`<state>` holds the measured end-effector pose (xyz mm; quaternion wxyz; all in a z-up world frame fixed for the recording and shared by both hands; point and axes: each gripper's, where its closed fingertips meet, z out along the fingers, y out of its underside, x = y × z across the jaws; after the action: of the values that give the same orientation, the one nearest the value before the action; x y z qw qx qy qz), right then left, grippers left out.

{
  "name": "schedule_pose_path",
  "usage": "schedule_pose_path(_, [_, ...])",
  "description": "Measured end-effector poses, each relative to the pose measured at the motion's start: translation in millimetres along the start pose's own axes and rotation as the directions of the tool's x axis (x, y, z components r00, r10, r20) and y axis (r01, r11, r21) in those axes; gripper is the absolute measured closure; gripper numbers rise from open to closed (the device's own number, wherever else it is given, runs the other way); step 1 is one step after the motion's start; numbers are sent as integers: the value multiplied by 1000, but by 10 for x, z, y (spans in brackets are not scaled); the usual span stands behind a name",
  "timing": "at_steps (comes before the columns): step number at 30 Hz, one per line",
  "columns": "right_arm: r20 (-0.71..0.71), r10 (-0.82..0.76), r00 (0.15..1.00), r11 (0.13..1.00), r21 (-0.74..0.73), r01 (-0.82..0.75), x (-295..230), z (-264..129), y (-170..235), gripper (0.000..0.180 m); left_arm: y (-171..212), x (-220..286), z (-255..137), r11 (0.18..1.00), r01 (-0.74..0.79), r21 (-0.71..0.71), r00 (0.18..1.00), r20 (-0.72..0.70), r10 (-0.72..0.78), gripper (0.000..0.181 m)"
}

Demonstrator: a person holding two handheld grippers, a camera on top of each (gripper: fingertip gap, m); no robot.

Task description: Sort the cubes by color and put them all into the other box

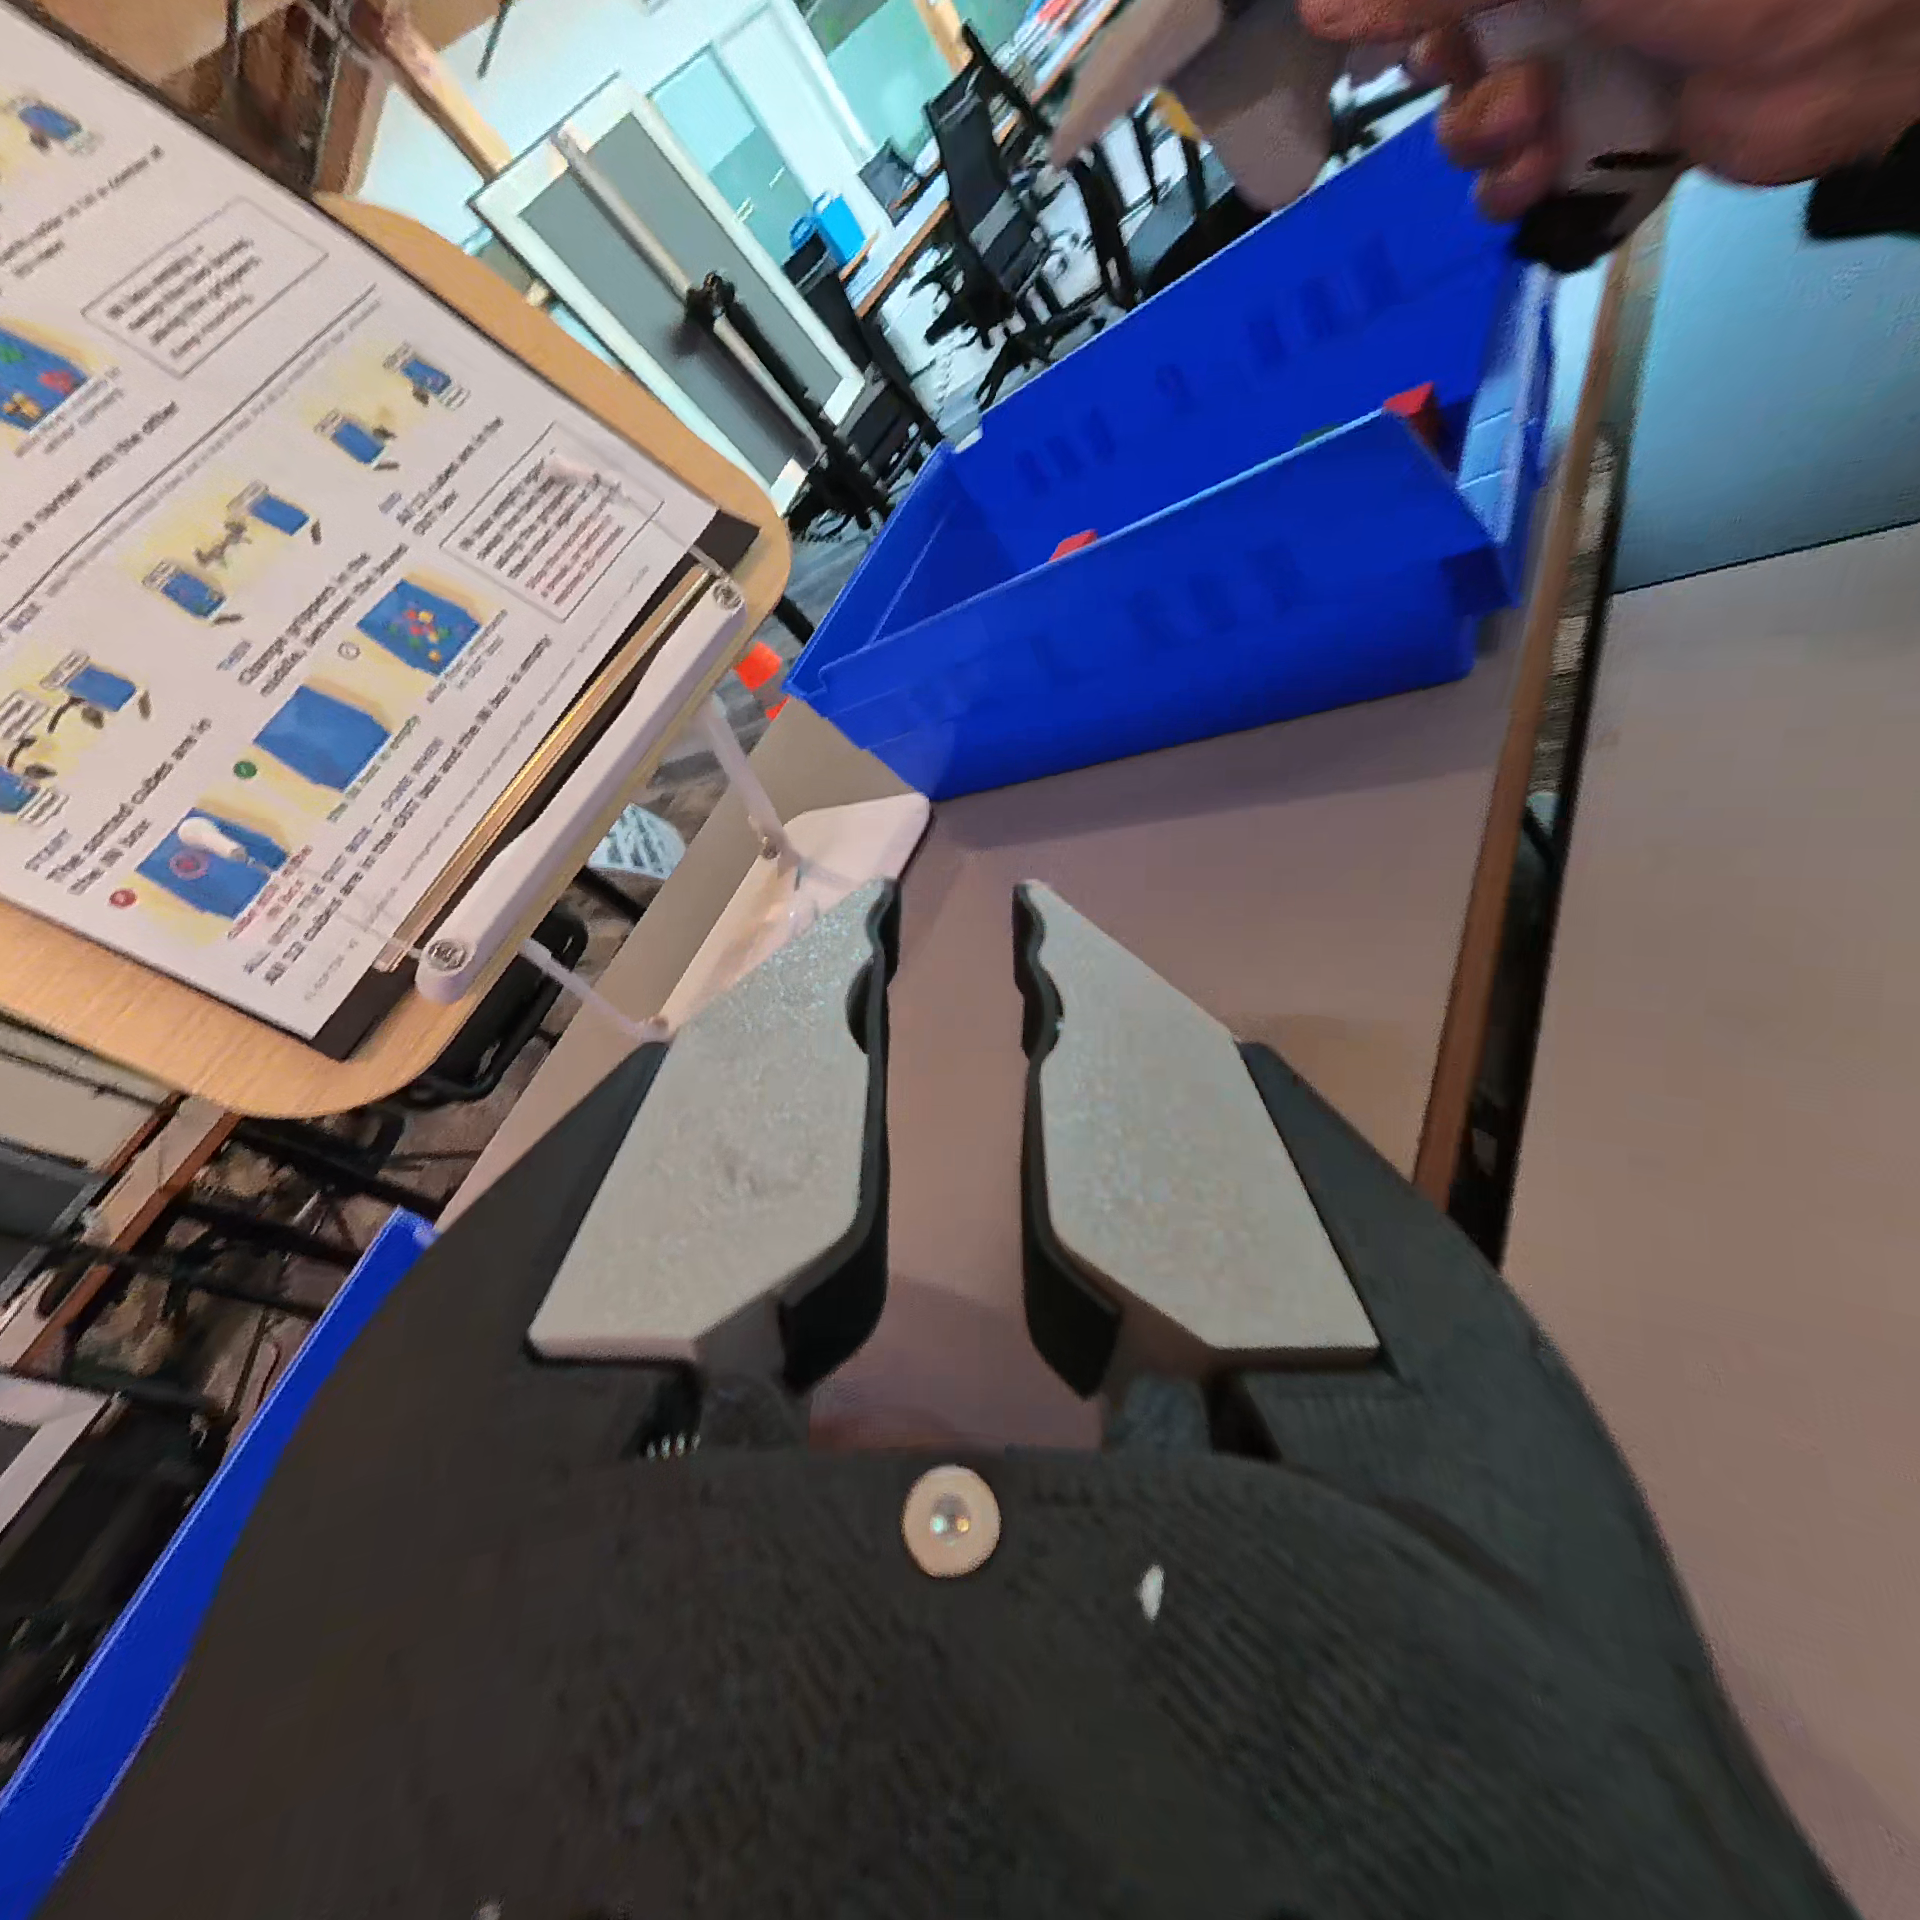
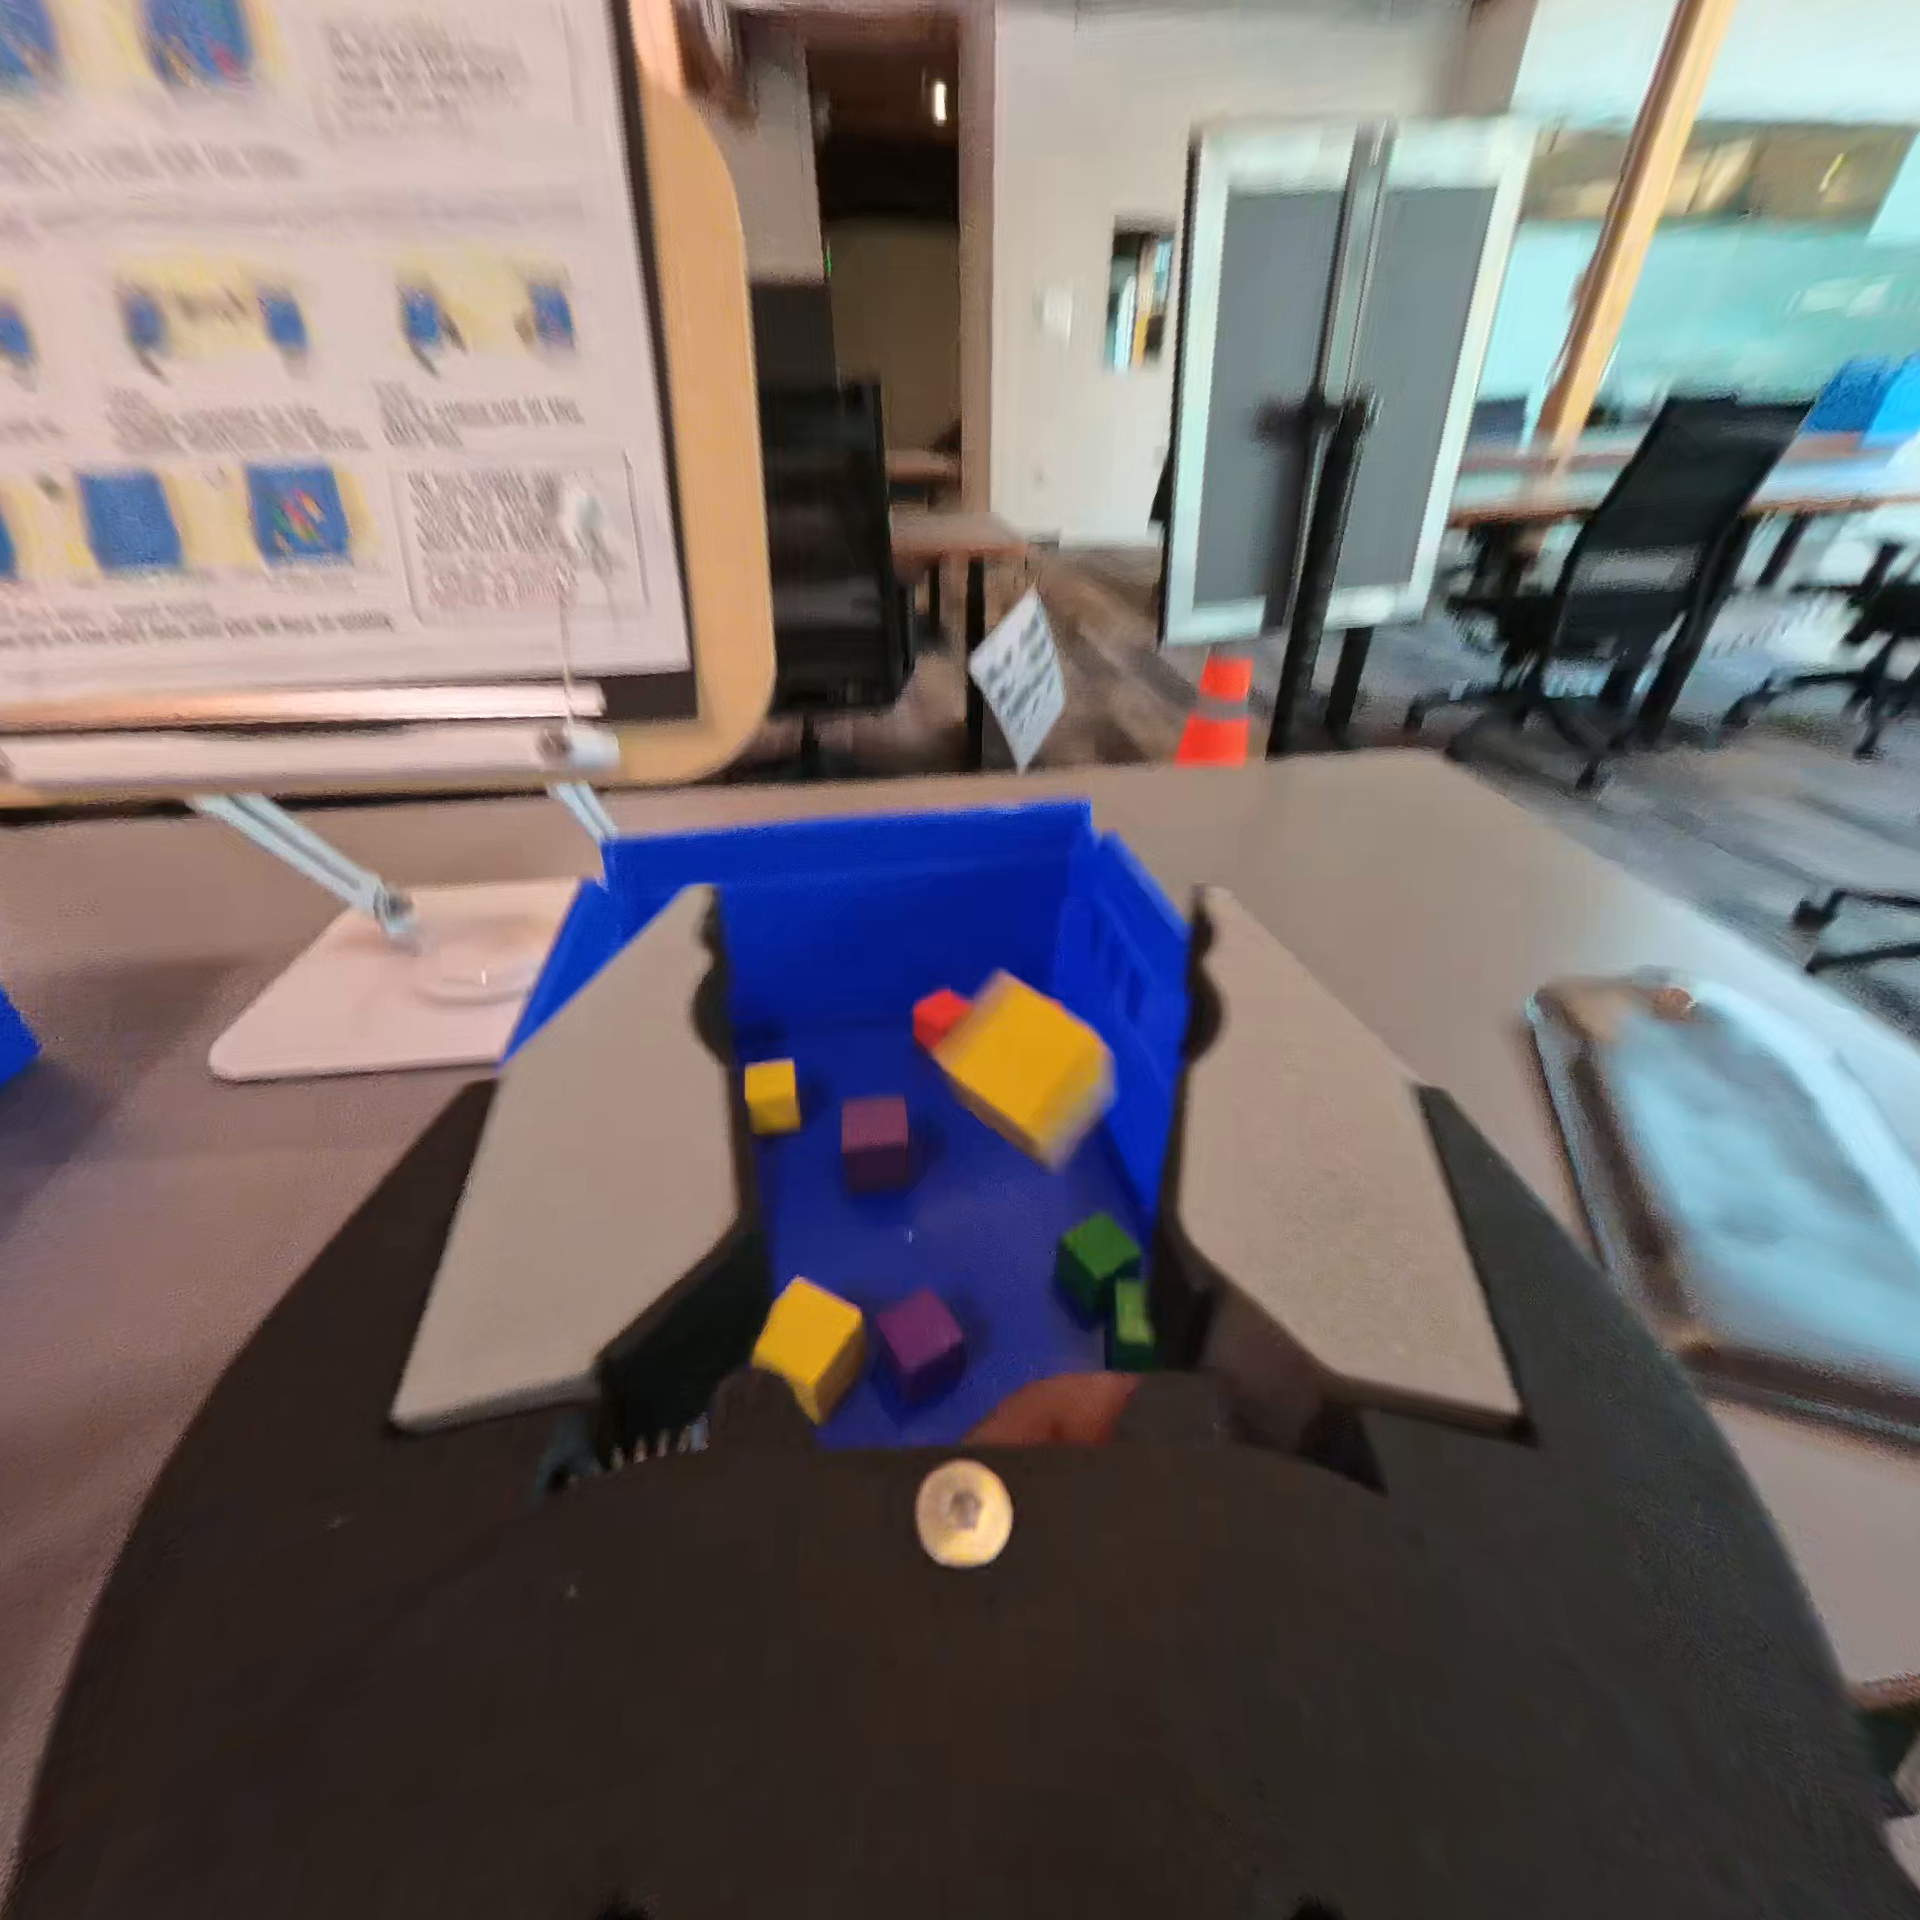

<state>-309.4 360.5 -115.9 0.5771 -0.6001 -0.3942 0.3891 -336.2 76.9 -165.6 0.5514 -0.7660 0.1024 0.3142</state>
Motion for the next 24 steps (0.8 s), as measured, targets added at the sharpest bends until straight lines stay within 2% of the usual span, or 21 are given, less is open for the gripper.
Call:
schedule_pose_path(2, [75, 76, 994, 993, -100, -68, -45, 77, 172, 78, 74, -141, 5, 999, 23, -37, 998, 67, -21, 159])
schedule_pose_path(4, [140, 116, 983, 991, -85, -105, -169, 70, 142, 75, 117, -344, -40, 994, 96, -45, 985, 147, -89, 157])
schedule_pose_path(6, [142, 93, 985, 995, -31, -90, -230, 30, 50, 78, 159, -626, -152, 973, 230, -14, 945, 242, -220, 157])
schedule_pose_path(9, [152, 53, 987, 996, 67, -64, -332, -57, -107, 93, 432, -1166, -476, 910, 415, 18, 813, 441, -380, 157])
schedule_pose_path(12, [176, 28, 984, 996, 78, -42, -453, -80, -124, 96, 863, -1618, -891, 863, 506, -6, 663, 643, -384, 150])
schedule_pose_path(15, [207, 17, 978, 997, 70, -32, -563, -80, -106, 97, 1241, -1901, -1220, 807, 591, 13, 505, 774, -382, 144])
schedule_pose_path(16, [215, 13, 976, 997, 67, -28, -595, -80, -97, 97, 1368, -1940, -1272, 776, 630, 15, 460, 798, -390, 141])
schedule_pose_path(18, [229, 2, 973, 998, 58, -15, -656, -75, -76, 96, 1579, -1942, -1282, 720, 694, -8, 424, 813, -400, 125])
schedule_pose_path(24, [257, -14, 966, 998, 65, -2, -762, -105, -87, 96, 1997, -1893, -1254, 587, 809, -14, 315, 854, -414, 123])
